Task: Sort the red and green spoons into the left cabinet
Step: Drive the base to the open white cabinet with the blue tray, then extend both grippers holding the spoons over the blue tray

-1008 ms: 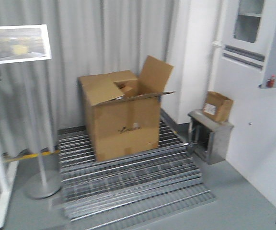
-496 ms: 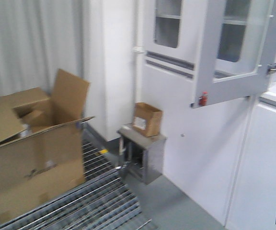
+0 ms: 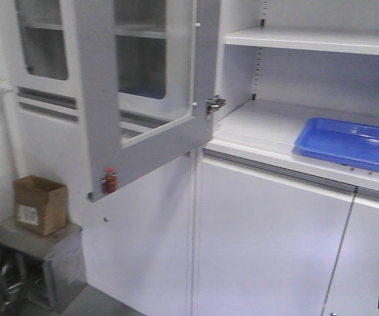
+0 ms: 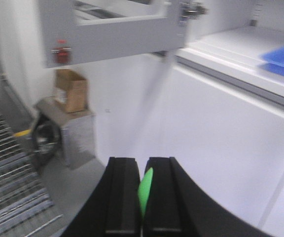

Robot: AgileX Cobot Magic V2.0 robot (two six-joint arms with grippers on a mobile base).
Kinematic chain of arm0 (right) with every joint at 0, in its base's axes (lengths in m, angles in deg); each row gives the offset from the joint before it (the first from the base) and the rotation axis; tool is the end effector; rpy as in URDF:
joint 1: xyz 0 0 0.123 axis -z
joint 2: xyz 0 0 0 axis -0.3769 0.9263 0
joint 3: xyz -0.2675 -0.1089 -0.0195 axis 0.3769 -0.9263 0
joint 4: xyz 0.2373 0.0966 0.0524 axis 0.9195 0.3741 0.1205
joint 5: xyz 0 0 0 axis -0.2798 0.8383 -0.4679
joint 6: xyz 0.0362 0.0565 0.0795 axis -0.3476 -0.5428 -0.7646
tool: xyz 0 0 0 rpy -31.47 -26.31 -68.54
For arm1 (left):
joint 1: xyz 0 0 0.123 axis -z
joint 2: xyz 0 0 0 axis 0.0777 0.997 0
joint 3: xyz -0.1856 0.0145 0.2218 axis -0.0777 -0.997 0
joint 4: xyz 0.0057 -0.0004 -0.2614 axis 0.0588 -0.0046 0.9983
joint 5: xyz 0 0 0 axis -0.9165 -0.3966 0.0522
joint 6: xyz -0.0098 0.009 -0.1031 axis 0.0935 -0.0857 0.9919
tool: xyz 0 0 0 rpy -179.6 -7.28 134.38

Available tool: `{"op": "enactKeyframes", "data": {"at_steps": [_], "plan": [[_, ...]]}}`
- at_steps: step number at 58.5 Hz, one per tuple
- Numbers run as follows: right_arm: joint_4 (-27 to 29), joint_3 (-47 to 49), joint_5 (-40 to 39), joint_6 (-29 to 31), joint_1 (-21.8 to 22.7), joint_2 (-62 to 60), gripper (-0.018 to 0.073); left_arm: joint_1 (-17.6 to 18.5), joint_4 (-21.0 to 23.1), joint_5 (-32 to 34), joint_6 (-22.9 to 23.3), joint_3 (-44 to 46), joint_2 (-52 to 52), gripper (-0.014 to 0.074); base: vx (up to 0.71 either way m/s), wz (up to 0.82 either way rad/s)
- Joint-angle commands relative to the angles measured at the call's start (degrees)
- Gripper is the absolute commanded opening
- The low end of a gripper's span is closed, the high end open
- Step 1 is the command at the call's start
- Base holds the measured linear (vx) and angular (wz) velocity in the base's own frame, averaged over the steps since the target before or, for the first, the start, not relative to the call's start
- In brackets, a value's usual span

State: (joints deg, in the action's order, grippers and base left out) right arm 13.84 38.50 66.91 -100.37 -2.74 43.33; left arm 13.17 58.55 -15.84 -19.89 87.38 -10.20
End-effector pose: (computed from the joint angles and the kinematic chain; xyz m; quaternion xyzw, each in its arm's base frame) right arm 0.1276 0.0520 0.3154 -0.1506 0.7640 0.1091 0.6178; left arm 0.1298 -0.0387 0.3185 0.1308 0.7914 -0.0716 0.5928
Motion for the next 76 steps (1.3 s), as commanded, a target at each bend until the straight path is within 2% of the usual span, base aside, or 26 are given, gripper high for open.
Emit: {"op": "enactKeyframes", "data": {"at_steps": [1, 34, 76], "plan": [[-0.57, 1.73, -4.66, 0.21, 0.21, 0.34, -0.0004, 0.35, 0.27, 4.61, 0.11, 1.92, 0.09, 0.0000, 0.40, -0.79], [-0.57, 1.73, -4.66, 0.21, 0.21, 0.34, -0.0004, 0.35, 0.27, 4.58, 0.11, 1.92, 0.28, 0.0000, 0.37, -0.58], [-0.57, 1.73, -4.66, 0.21, 0.21, 0.34, -0.0004, 0.35, 0.27, 4.58, 0.11, 1.92, 0.28, 0.0000, 0.34, -0.18]]}}
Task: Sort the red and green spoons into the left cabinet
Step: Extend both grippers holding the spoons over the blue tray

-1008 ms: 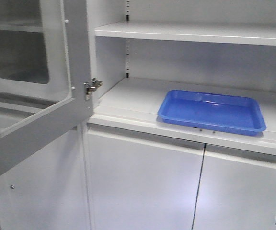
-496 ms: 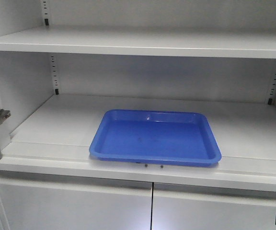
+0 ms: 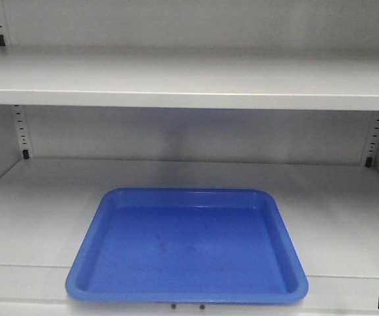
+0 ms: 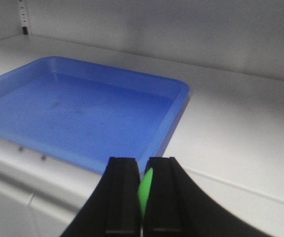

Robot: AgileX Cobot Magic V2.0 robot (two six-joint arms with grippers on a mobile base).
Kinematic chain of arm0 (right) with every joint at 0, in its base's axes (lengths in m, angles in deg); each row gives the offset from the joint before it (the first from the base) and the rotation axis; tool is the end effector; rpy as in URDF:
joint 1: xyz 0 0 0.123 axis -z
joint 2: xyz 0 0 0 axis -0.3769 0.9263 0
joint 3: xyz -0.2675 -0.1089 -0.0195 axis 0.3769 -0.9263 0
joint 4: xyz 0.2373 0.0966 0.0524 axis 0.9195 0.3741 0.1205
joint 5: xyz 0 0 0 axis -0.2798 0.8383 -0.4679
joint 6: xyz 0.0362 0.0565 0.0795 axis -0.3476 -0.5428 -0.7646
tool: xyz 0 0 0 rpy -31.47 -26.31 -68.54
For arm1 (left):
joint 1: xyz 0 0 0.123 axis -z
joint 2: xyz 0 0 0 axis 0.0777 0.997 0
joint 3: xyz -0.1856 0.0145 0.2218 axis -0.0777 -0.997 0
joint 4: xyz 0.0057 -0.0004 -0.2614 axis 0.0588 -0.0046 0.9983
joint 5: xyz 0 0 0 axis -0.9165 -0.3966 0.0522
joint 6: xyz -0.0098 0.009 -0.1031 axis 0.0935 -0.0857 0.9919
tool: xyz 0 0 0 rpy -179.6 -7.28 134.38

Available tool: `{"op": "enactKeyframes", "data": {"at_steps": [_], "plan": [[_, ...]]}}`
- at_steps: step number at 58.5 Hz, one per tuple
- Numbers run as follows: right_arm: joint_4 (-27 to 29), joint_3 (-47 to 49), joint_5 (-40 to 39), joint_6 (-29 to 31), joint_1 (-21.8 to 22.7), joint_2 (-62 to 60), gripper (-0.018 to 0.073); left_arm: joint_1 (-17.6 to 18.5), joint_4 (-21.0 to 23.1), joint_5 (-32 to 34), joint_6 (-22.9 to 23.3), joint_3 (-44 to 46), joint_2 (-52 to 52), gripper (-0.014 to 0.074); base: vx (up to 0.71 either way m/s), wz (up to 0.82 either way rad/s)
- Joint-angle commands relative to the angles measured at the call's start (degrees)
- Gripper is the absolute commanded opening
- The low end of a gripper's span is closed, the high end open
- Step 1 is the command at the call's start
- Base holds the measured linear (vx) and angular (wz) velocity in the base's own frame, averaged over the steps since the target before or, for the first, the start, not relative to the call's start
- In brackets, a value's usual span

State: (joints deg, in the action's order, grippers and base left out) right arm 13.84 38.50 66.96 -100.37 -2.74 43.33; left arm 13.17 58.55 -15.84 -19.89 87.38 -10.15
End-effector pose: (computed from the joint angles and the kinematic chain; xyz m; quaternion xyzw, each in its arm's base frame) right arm 0.1276 0.0519 0.3153 -0.1506 0.7643 0.1090 0.6175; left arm 0.1299 -0.0388 0.3184 0.1309 0.7917 -0.0716 0.5925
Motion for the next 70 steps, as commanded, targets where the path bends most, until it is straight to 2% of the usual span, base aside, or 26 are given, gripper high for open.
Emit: {"op": "enactKeyframes", "data": {"at_steps": [1, 30, 70], "plan": [[-0.57, 1.73, -4.71, 0.21, 0.21, 0.34, -0.0004, 0.35, 0.27, 4.58, 0.11, 1.92, 0.23, 0.0000, 0.29, -0.12], [-0.57, 1.73, -4.71, 0.21, 0.21, 0.34, -0.0004, 0.35, 0.27, 4.58, 0.11, 1.92, 0.23, 0.0000, 0.20, -0.04], [-0.57, 1.73, -4.95, 0.21, 0.21, 0.34, -0.0004, 0.35, 0.27, 4.58, 0.11, 1.92, 0.23, 0.0000, 0.02, 0.00]]}}
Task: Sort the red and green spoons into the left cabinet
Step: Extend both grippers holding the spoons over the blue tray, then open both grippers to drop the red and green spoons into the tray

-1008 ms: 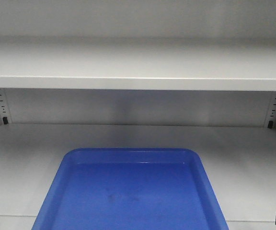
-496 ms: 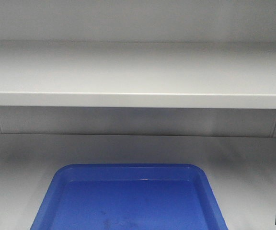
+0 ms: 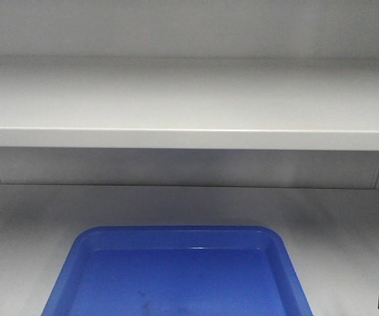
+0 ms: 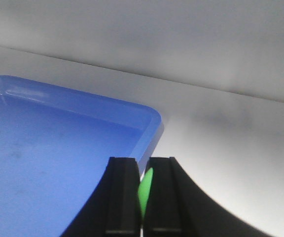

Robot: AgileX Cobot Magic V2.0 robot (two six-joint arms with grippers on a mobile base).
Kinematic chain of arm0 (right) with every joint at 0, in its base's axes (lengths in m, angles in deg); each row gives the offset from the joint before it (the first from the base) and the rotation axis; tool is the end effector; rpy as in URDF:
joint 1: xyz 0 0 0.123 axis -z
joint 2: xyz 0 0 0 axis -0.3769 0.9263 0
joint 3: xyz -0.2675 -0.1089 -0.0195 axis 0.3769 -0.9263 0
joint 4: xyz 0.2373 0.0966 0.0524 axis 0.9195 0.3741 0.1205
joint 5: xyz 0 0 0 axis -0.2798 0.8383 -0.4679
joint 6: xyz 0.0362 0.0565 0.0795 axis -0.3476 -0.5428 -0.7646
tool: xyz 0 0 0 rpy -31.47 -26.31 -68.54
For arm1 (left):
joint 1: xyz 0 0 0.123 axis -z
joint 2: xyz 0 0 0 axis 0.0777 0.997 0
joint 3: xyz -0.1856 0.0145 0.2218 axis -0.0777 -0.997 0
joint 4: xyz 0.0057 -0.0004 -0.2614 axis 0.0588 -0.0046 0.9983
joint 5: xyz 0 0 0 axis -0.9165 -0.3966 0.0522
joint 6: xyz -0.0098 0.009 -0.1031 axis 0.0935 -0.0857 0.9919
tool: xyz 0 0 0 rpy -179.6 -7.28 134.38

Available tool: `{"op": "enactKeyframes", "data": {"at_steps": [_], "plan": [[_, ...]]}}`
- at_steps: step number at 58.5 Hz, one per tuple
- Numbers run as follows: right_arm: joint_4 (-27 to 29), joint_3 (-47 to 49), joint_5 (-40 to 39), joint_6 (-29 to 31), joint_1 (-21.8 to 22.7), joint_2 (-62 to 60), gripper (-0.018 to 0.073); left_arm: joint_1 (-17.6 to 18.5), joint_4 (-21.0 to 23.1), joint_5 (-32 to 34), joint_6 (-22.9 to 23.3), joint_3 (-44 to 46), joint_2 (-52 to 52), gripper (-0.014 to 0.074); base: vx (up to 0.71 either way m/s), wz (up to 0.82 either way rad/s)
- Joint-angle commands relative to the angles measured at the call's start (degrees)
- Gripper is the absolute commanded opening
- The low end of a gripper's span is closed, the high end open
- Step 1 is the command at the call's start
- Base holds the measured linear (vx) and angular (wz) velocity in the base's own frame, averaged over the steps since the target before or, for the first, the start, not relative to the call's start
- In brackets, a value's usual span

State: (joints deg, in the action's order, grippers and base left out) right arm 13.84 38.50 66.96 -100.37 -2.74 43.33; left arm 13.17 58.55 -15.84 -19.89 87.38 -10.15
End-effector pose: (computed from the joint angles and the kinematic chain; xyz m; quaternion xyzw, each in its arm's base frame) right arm 0.1276 0.0519 0.3153 -0.1506 0.7643 0.1090 0.6175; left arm 0.1299 -0.0388 0.3184 0.1309 0.7917 -0.0716 0.5925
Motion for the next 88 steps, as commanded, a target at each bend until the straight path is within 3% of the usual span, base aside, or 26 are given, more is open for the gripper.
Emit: {"op": "enactKeyframes", "data": {"at_steps": [1, 37, 45, 56, 64, 72, 81, 88], "plan": [[-0.57, 1.73, -4.88, 0.21, 0.21, 0.34, -0.0004, 0.35, 0.27, 4.58, 0.11, 1.92, 0.23, 0.0000, 0.00, 0.00], [-0.45, 1.73, -5.09, 0.21, 0.21, 0.34, -0.0004, 0.35, 0.33, 4.86, 0.32, 1.92, 0.23, 0.0000, 0.00, 0.00], [-0.34, 1.73, -6.52, 0.27, 0.21, 0.56, -0.0004, 0.35, 2.57, 5.56, 1.09, 1.92, 0.31, 0.0000, 0.00, 0.00], [-0.73, 1.79, -17.47, 0.64, 0.21, 4.31, -0.0004, 0.83, 6.81, 14.98, -2.36, 1.97, 1.64, 0.0000, 0.00, 0.00], [-0.73, 1.92, -25.30, 0.37, 0.21, 9.63, -0.0004, 2.92, 8.92, 18.28, -3.26, 2.80, 4.76, 0.0000, 0.00, 0.00], [-1.02, 1.92, -34.87, 0.37, 0.21, 15.68, -0.0004, 6.48, 8.87, 23.74, -10.82, 6.10, 9.01, 0.0000, 0.00, 0.00], [-5.85, 4.51, -41.55, -0.43, 0.21, 22.38, -0.0004, 10.05, 8.86, 27.20, -11.91, 10.31, 14.93, 0.0000, 0.00, 0.00], [-10.54, 7.57, -44.93, -6.64, 0.21, 26.57, -0.0004, 13.62, 8.83, 30.79, -11.39, 12.68, 19.08, 0.0000, 0.00, 0.00]]}}
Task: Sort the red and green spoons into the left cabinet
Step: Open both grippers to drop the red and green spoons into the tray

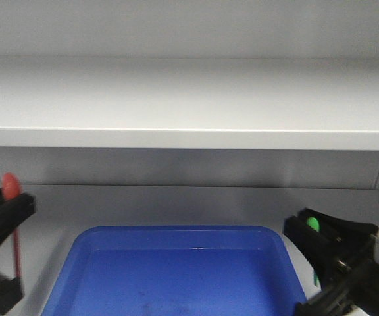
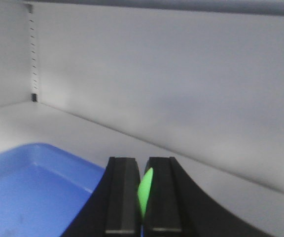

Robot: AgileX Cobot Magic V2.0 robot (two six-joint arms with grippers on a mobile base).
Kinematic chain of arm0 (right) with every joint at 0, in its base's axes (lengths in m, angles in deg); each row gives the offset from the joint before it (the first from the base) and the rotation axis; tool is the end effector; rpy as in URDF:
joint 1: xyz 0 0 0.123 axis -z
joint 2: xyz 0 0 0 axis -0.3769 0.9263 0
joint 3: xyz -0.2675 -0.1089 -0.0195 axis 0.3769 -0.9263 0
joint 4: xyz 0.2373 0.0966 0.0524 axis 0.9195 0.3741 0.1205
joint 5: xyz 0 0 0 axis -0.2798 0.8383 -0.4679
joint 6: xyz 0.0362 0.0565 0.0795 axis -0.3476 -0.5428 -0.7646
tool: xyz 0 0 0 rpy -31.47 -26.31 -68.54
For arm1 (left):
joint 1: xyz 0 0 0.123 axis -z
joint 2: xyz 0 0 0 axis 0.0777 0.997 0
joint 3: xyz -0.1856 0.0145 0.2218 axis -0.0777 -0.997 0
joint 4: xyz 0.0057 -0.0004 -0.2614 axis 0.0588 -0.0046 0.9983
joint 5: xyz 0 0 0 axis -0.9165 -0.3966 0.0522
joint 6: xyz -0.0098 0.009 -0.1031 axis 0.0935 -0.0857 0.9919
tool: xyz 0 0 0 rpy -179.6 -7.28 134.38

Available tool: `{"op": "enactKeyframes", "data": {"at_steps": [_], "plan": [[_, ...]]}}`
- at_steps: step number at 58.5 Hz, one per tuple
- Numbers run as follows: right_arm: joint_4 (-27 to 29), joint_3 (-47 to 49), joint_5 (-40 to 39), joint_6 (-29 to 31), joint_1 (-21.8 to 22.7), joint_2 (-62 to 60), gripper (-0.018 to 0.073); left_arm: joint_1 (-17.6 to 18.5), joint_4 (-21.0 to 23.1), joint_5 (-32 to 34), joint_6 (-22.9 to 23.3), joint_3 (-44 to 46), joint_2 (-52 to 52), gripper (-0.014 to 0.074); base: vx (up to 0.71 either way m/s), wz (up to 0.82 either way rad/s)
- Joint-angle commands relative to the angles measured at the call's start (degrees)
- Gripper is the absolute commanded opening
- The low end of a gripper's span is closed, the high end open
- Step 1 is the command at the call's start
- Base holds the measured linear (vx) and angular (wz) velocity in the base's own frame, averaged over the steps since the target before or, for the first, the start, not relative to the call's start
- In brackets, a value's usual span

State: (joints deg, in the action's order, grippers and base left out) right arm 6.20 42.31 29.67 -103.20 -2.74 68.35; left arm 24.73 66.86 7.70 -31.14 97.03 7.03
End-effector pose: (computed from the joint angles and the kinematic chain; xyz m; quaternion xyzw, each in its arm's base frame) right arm 0.2037 0.1108 0.3220 -0.2233 0.6592 0.1780 0.6956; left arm 0.1816 -0.1009 0.3701 0.2097 0.6802 -0.1441 0.6874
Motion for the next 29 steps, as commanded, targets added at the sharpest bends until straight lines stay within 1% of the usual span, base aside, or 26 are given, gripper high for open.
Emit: {"op": "enactKeyframes", "data": {"at_steps": [1, 13, 16, 22, 29], "plan": [[-4.04, 4.27, -8.05, -4.47, 0.21, 1.95, -0.0004, 2.73, 0.51, 8.04, -0.14, 3.32, 2.53, 0.0000, 0.00, 0.00], [-14.96, 8.66, -14.10, -16.15, 0.21, 8.08, -0.0004, 8.94, 0.51, 13.71, -0.08, 4.29, 9.78, 0.0000, 0.00, 0.00], [-17.39, 9.24, -15.75, -18.21, 0.21, 9.60, -0.0004, 10.38, 0.51, 15.04, -0.08, 4.29, 11.53, 0.0000, 0.00, 0.00], [-20.59, 10.07, -18.89, -19.52, 0.21, 12.62, -0.0002, 12.62, 0.51, 18.42, -0.08, 4.29, 15.03, 0.0000, 0.00, 0.00], [-20.80, 10.08, -21.00, -19.52, 0.21, 15.41, 0.0010, 13.70, 0.51, 21.95, -0.08, 4.29, 19.04, 0.0005, 0.00, 0.00]]}}
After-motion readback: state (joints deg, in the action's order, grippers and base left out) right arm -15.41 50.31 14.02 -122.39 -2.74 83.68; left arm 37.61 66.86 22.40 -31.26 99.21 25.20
